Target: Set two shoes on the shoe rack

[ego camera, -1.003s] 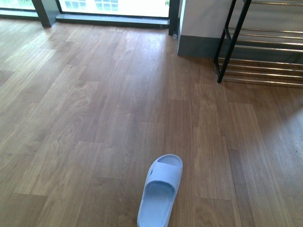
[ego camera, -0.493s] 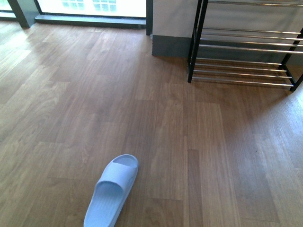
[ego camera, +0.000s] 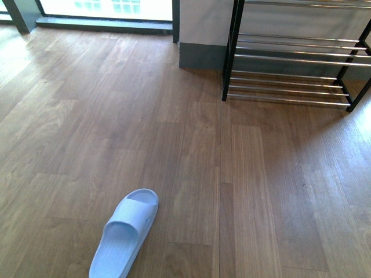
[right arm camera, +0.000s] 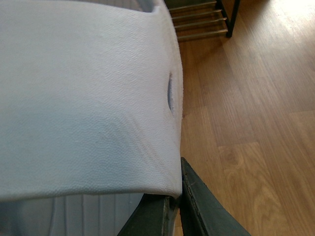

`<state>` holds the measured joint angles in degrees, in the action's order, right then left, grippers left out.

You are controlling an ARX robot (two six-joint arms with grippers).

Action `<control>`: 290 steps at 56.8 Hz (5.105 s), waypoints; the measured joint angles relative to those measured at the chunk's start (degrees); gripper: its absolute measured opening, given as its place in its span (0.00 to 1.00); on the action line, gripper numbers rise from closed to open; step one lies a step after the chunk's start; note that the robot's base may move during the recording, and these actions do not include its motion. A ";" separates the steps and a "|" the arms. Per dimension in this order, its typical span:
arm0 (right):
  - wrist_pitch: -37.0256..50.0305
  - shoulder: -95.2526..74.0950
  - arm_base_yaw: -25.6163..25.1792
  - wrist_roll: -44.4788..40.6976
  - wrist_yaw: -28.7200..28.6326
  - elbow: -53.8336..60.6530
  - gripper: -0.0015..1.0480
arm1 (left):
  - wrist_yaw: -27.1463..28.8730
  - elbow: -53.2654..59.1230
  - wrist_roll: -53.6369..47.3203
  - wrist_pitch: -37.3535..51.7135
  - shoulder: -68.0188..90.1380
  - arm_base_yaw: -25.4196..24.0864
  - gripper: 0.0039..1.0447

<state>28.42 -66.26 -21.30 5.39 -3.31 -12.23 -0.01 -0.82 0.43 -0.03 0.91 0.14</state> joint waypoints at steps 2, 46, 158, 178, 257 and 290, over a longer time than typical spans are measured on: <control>0.00 0.00 0.00 0.02 0.04 0.00 0.01 | 0.00 0.00 0.00 0.00 0.00 0.00 0.91; 0.00 -0.02 0.02 0.00 0.02 0.00 0.01 | 1.29 -21.46 0.76 42.82 114.99 -0.76 0.91; 0.00 0.00 0.02 0.00 0.02 0.00 0.01 | 9.25 -80.17 -21.88 9.11 162.99 13.35 0.91; 0.00 0.00 0.02 0.00 0.02 0.00 0.01 | 6.29 -83.36 -21.79 9.16 166.05 15.87 0.91; 0.00 0.00 0.02 0.00 0.02 0.00 0.01 | 1.75 -64.22 -18.71 20.83 146.79 16.50 0.02; 0.00 -0.02 0.02 0.00 0.02 0.00 0.01 | 10.78 -23.63 -14.82 23.85 86.77 14.32 0.02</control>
<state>28.42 -66.28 -21.28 5.39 -3.29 -12.23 10.76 -24.45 -14.39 23.81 87.68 14.46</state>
